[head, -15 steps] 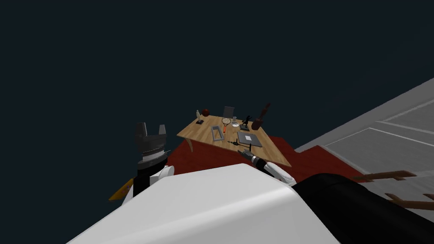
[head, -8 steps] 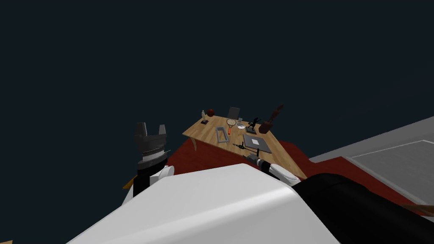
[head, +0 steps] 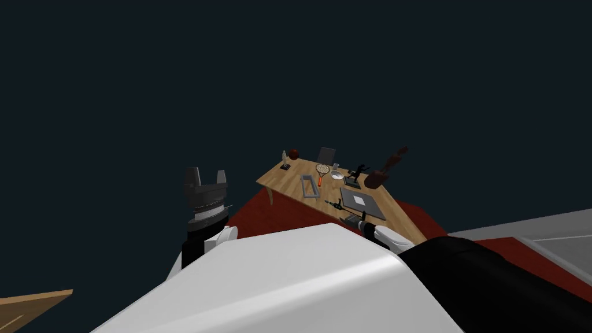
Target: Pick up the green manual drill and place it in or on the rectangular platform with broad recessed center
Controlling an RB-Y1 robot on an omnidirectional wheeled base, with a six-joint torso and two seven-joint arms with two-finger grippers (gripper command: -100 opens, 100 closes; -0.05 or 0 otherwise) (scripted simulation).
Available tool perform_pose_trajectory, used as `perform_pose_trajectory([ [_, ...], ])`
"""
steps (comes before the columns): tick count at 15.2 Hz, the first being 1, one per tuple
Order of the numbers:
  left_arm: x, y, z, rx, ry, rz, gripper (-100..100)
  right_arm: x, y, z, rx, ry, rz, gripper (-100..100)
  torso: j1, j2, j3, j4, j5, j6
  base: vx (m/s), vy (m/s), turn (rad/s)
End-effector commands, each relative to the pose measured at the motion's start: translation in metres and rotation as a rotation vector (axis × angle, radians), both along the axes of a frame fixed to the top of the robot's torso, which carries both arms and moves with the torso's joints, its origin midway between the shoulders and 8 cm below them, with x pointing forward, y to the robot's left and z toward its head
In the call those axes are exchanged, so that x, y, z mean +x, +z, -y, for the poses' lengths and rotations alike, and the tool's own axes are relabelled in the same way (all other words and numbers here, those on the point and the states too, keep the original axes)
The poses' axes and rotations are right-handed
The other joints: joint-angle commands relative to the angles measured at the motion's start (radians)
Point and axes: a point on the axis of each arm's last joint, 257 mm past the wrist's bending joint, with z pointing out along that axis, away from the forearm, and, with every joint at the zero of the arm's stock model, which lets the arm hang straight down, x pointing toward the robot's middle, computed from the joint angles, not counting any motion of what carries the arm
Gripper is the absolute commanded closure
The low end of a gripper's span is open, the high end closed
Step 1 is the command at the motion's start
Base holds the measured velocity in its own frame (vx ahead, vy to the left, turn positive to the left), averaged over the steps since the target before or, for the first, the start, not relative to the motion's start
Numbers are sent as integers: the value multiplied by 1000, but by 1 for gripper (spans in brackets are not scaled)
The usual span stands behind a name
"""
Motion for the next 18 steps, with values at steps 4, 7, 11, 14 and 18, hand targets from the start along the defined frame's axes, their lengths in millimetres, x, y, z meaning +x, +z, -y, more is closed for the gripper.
perform_pose_trajectory([
  [4,0,0,0,0,0,0,0,-34,-8,57,-156,24,-106,-100,1,-1,0,0,0,1,83,68,196],
  [7,0,0,0,0,0,0,0,-45,-9,77,-208,35,-144,-100,1,0,0,0,1,1,60,62,162],
  [11,0,0,0,0,0,0,0,-58,-9,98,-262,49,-190,-100,0,1,1,0,0,1,57,44,126],
  [14,0,0,0,0,0,0,0,-59,-21,85,-250,33,-180,-100,-3,4,2,1,-1,1,16,-25,62],
  [18,0,0,0,0,0,0,0,-60,-29,80,-244,23,-180,-100,-10,6,3,1,-3,1,2,-81,63],
])
